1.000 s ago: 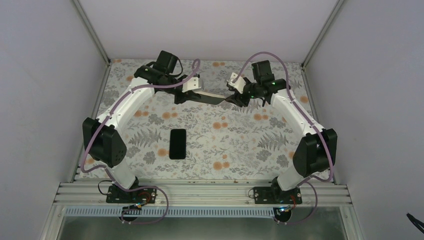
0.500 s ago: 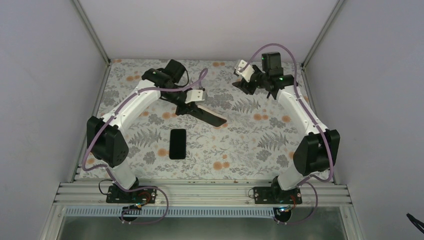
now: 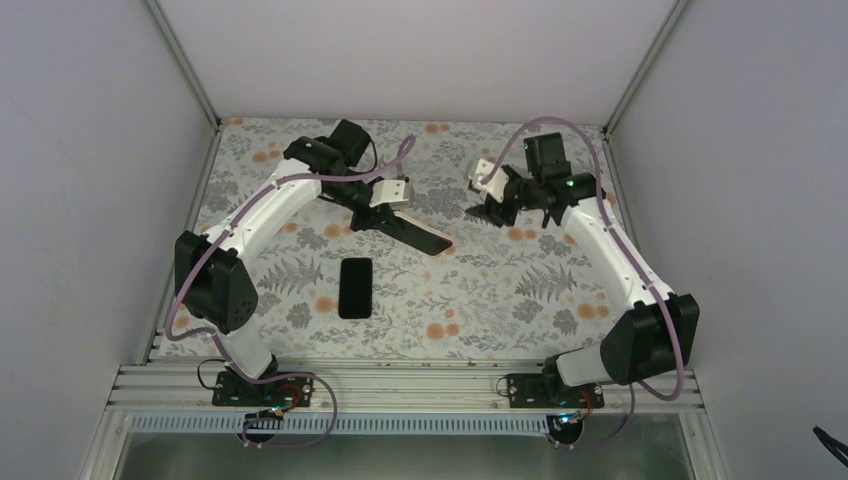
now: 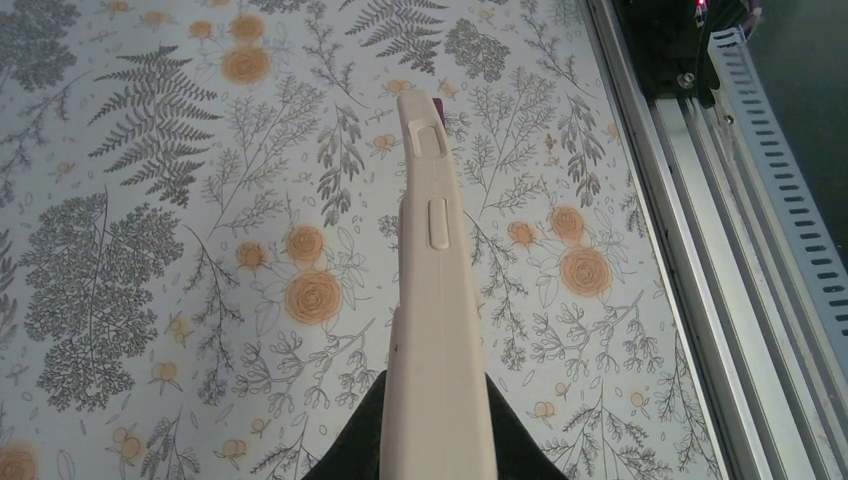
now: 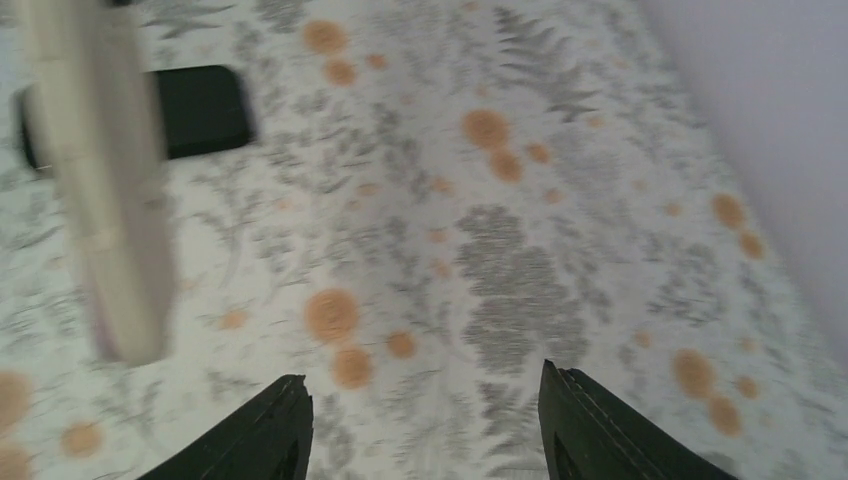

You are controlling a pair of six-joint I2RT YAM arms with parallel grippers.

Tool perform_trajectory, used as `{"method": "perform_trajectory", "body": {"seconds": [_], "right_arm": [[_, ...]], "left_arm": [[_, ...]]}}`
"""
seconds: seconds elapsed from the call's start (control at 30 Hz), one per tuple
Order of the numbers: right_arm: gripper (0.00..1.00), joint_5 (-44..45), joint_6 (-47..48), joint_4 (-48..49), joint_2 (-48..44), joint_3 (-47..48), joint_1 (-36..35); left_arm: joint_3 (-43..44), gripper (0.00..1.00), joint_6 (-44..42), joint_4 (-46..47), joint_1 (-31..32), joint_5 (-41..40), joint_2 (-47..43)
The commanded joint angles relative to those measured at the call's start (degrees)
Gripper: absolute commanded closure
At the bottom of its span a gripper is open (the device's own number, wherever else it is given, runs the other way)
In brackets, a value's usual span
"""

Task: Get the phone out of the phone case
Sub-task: Remove the phone case from the phone.

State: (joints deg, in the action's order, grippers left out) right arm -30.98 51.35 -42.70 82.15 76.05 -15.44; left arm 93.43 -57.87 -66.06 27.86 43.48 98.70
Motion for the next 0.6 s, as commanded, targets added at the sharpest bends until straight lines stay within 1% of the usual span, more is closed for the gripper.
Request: {"method": "perform_trajectory", "body": {"seconds": [0.0, 0.1, 0.33, 0.57], "right_arm": [[0.41, -2.2, 1.2, -4.9, -2.7, -5.7, -4.2], [0.41, -3.0, -0.3, -3.6, -4.1, -8.0, -5.6], [0.41, -3.5, -1.5, -2.5, -4.3, -9.9, -6.4], [0.41, -4.6, -1.8, -1.8, -2.9, -9.8, -6.7]], "left_arm": [[1.5, 0.98, -0.7, 1.3, -0.1, 3.3, 0.4], [1.4, 0.98, -0.5, 1.4, -0.1, 3.3, 0.4], [1.5, 0.98, -0.4, 1.5, -0.1, 3.6, 0.4], [1.5, 0.98, 0.0, 1.8, 0.1, 3.7, 0.3]]}}
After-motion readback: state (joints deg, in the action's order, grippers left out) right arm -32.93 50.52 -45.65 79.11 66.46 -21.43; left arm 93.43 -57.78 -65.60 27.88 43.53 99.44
